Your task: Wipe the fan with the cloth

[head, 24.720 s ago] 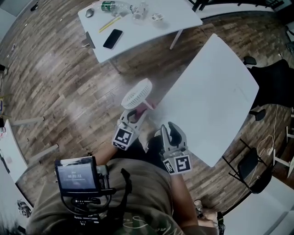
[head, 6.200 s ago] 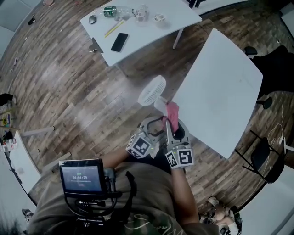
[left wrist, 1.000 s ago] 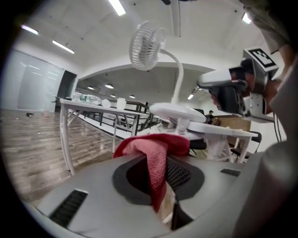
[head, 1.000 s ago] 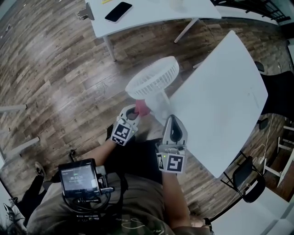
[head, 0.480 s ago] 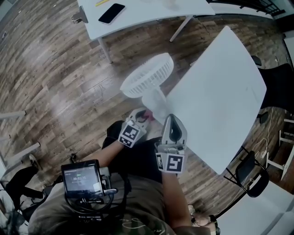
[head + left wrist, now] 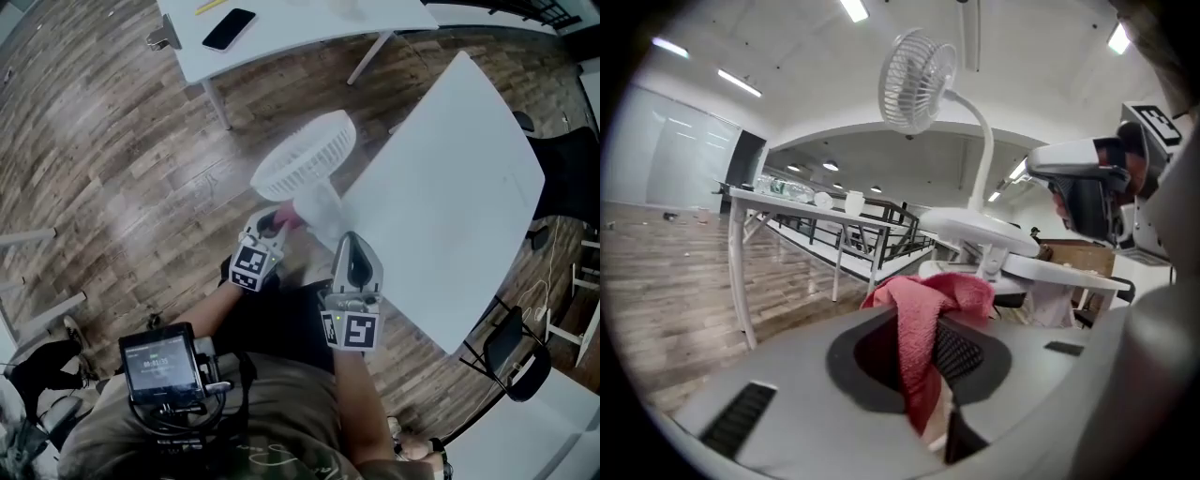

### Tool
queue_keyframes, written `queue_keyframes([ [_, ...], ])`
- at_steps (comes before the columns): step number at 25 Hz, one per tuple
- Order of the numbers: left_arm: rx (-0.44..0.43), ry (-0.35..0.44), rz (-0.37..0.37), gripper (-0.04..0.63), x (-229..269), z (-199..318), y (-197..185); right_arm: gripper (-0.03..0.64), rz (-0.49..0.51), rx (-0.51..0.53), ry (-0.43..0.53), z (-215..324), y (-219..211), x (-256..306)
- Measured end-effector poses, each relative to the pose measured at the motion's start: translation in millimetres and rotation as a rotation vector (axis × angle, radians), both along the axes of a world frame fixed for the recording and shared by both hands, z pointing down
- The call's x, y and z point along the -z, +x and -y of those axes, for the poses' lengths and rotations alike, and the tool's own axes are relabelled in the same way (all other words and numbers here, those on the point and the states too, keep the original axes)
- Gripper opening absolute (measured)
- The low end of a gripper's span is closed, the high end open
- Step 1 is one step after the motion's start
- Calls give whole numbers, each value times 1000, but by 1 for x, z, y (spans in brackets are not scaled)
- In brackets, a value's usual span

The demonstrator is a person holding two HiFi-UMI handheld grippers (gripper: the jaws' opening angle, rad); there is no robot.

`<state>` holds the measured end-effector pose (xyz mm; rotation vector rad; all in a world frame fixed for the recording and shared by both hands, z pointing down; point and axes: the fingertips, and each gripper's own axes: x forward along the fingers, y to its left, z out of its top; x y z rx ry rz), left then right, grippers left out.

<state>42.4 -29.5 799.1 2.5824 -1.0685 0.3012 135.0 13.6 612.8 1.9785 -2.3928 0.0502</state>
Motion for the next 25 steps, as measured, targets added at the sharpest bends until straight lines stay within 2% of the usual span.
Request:
queue_keyframes([
  [4,95,34,2,70,25,19,-38,0,16,16,-15,-2,-9,9],
  [12,112,52,71,70,99,-8,-69,0,86,24,-27,-14,-5,55],
  [19,138,101,61,72,213,-41,-79,0,125,17,-39,-18,-4,121],
  [22,171,91,31,74,268,-49,-81,0,154,5,-64,-25,-6,147],
  [25,174,156,52,74,315,-54,-78,0,135,42,-67,-32,-16,170],
])
